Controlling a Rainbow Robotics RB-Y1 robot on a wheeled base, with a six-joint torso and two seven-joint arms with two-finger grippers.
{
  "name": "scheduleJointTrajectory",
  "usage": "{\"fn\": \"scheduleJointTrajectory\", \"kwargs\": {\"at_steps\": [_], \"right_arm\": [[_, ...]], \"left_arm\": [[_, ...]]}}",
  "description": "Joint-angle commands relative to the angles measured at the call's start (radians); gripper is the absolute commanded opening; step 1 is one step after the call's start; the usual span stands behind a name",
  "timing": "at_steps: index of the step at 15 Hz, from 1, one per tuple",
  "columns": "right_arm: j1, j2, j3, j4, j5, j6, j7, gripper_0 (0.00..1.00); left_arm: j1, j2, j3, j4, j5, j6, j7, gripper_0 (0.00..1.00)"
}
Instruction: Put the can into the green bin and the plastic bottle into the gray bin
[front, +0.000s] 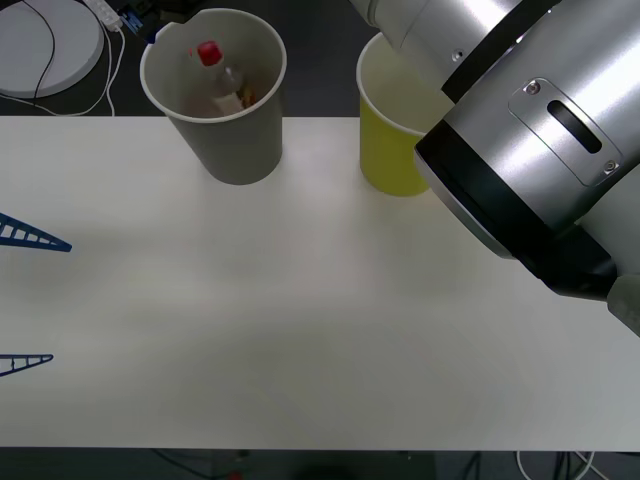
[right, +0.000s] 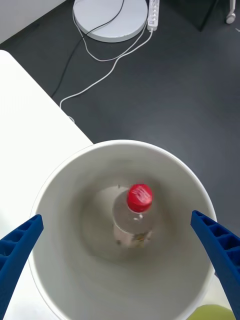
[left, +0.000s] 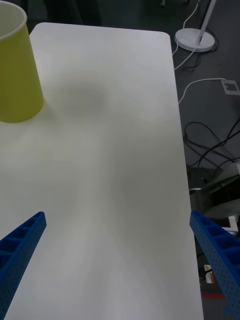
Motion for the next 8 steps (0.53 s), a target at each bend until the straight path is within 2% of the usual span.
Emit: {"fn": "scheduleJointTrajectory", "kwargs": {"at_steps": [1,8], "right_arm": [[0.000,0.000,0.009,0.000,-0.001,0.008,0.000,1.00],[0.000,-0.011,0.024,0.000,-0.029,0.015,0.002,1.00]], "left_arm": [[0.000,0.000,0.000,0.000,0.000,0.000,0.000,1.00],[0.000,0.000,0.000,0.000,0.000,0.000,0.000,1.00]]}}
